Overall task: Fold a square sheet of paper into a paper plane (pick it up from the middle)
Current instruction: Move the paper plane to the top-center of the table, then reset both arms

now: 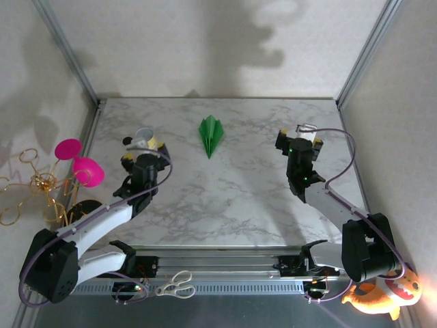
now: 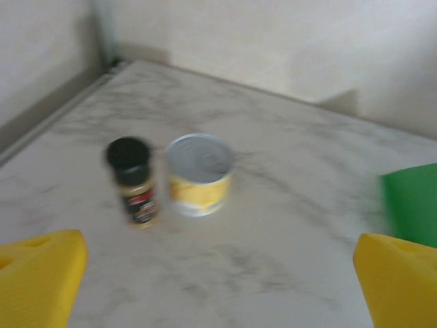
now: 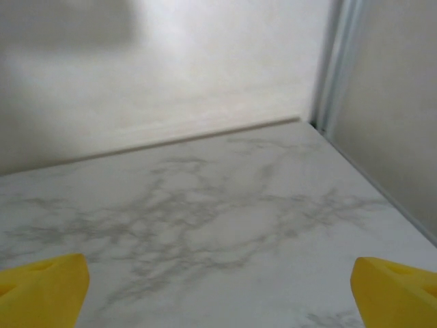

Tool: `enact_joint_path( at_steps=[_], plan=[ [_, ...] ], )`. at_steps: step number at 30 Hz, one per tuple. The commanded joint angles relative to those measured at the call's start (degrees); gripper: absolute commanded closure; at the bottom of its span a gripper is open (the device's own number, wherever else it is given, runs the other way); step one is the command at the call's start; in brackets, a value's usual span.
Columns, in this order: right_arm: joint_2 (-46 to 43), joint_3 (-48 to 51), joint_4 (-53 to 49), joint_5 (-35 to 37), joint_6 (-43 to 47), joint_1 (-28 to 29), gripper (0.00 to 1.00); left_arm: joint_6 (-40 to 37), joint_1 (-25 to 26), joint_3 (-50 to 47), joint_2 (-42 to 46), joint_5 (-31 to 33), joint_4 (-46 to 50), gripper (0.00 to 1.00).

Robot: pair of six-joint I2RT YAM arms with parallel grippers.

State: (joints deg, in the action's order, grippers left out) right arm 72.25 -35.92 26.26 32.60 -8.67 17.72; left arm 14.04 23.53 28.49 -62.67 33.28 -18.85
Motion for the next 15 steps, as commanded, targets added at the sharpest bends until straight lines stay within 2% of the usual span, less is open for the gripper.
enact_joint_path(
  at_steps=[1,4,10,15],
  plan=[
    [-0.32,5.36,9.39,2.75,2.42,-1.46,0.01,-5.61,-2.7,-5.9,3.11,4.53,-12.31,0.0],
    [1.85,8.74,12.96,2.32,3.89,-3.47,0.01,-7.65,-5.73,-10.88,2.68,4.45,-18.15,0.0],
    [6.59,12.94,21.98,-3.9,6.4,-5.81,0.01,-13.22,-10.34,-20.33,-0.28,-4.22,-36.95,0.0],
    [9.12,15.9,30.59,-9.32,10.89,-6.94,0.01,-13.4,-15.27,-23.47,-4.27,-16.81,-47.88,0.01]
  ],
)
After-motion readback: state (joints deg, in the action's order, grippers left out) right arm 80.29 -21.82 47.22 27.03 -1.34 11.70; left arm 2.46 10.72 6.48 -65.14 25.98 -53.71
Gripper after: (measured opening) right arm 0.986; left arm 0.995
